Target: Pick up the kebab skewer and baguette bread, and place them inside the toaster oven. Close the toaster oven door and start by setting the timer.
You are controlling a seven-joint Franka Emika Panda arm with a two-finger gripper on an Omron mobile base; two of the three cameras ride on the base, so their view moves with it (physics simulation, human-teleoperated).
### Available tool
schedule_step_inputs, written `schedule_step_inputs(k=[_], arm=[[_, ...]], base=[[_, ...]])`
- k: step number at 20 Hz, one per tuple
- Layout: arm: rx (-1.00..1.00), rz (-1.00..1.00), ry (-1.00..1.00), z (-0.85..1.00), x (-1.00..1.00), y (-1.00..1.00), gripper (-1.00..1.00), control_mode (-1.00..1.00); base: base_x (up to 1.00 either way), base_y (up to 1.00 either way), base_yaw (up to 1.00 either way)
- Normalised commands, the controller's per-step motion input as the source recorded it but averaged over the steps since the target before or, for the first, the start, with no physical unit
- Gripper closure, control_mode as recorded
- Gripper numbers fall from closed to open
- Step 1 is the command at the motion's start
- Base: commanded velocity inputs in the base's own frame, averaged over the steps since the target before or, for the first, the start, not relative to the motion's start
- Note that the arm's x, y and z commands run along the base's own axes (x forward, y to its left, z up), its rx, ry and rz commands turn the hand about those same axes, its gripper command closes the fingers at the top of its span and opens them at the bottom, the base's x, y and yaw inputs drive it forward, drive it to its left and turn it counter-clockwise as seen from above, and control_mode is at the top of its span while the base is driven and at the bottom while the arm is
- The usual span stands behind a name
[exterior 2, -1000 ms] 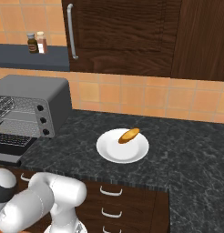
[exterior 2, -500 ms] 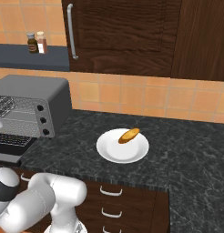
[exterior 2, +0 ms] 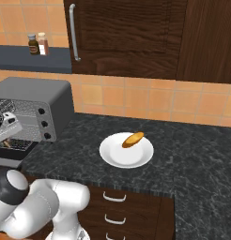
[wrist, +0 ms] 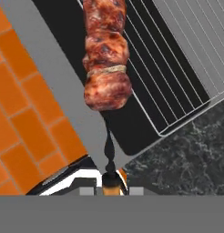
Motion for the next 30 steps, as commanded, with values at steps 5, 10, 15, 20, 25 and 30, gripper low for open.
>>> schedule_step_inputs(k=[5, 10, 15, 20, 25, 30], arm=[[0.01, 0.21, 0.12, -0.01, 0.59, 0.38, 1.0, -1.0], [0.0, 0.14, 0.03, -0.07, 0.52, 0.42, 1.0, -1.0], [-0.01, 0.09, 0.0, -0.32, 0.42, 0.33, 1.0, -1.0], [0.0, 0.01, 0.0, -0.21, 0.26, 0.08, 1.0, -1.0], [-0.02, 0.0, 0.0, -0.28, 0.29, 0.0, 1.0, -1.0], [-0.03, 0.01, 0.0, -0.32, 0.32, 0.0, 1.0, -1.0]], base=[[0.0, 0.0, 0.0], [0.0, 0.0, 0.0], [0.0, 0.0, 0.0], [0.0, 0.0, 0.0], [0.0, 0.0, 0.0], [0.0, 0.0, 0.0]])
